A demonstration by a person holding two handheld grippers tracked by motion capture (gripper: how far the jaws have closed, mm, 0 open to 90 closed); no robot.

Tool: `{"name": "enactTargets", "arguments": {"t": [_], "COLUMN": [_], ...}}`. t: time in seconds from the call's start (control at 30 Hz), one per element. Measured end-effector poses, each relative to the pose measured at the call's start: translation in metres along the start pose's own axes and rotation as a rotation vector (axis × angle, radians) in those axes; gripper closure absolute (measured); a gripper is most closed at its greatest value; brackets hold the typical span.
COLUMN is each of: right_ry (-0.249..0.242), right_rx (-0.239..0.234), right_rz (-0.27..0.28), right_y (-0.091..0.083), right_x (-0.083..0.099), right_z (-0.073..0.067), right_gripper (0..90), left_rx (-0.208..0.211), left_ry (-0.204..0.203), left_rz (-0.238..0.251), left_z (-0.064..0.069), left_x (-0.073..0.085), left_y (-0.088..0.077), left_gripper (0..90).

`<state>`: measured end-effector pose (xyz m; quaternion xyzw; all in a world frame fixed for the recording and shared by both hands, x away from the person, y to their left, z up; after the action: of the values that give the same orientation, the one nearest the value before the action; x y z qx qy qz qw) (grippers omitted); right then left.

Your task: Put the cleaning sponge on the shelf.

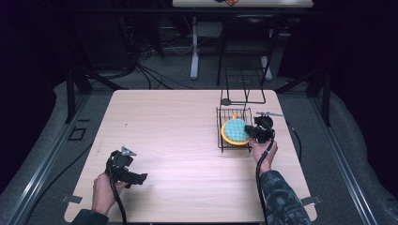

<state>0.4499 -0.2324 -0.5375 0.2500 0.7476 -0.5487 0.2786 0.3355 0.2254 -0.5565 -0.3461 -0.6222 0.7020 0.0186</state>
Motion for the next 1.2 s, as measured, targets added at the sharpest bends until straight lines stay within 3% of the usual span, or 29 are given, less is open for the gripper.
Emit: {"name": "enactTargets", "arguments": {"t": [0.3,0.87,1.03,1.2], "right_ry": [-0.028,-0.115,-0.142,-0.204], "right_rx": [-0.004,-0.061,-0.079,-0.096], "right_rz": [0.011,-0.020,-0.028,-0.039], "right_y": [-0.006,-0.036,-0.047,-0.055], "right_x": [-0.002,-0.009,-0.007,-0.006], "right_z": [-0.001,-0.005,-0.010,-0.013], "right_gripper": [71.7,22.0,14.8,10.5], "left_rx": [-0.001,0.000,0.000,0.000], "left_ry": [0.002,-0.001,0.002,0.000], "left_rz": [0.000,0.001,0.002,0.003], "left_z": [0.000,0.001,0.001,0.001], "left_x": [0.000,-0.001,-0.001,-0.001], "left_y": [0.000,0.000,0.000,0.000], "left_gripper": [3.8,3.8,3.8,3.7]}}
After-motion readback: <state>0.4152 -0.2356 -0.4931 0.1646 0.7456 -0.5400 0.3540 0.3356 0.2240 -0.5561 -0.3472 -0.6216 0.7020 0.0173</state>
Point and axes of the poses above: each handheld gripper's, and its own axes: y roughly forward along the jaws, x roughly out of its underside, z roughly to its right, the point moved 2 cm from there along y, roughly forward along the jaws, and after that the axes turned 3 degrees about -z, right-handed, at the moved point
